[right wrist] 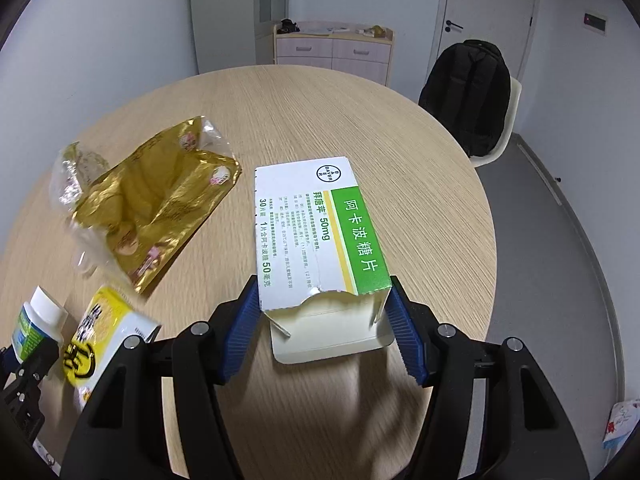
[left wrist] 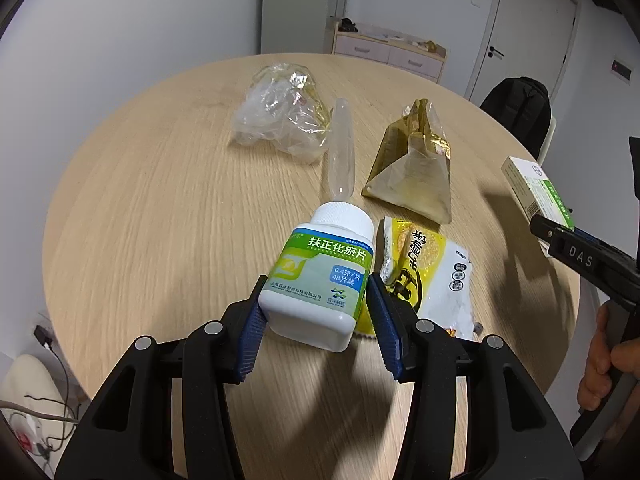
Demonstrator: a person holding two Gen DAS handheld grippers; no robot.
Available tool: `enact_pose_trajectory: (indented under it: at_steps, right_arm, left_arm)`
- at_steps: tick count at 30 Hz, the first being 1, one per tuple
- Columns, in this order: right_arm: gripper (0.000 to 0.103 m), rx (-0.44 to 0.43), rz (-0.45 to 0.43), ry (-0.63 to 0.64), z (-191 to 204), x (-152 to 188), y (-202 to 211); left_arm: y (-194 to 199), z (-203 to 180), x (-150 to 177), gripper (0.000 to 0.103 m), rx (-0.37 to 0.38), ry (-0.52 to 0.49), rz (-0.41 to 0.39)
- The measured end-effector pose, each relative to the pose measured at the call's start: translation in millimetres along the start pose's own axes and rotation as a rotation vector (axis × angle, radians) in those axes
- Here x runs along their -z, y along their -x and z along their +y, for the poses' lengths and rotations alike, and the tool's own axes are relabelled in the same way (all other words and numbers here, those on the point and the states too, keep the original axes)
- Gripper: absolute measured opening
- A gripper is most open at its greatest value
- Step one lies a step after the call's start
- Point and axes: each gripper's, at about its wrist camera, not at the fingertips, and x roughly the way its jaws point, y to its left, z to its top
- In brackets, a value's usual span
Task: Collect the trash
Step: 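Carry the pill bottle and medicine box down over the black trash bin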
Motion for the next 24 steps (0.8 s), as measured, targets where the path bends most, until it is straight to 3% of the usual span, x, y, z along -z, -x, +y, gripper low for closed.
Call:
enact_pose_trajectory:
  at_steps: [24]
  right_arm:
    - [0.059, -0.051, -0.094, 0.045, 18.0, 42.6, 70.0]
  left_arm:
    - [42.3, 6.0, 37.8, 0.048, -0.004, 0.01, -0.033]
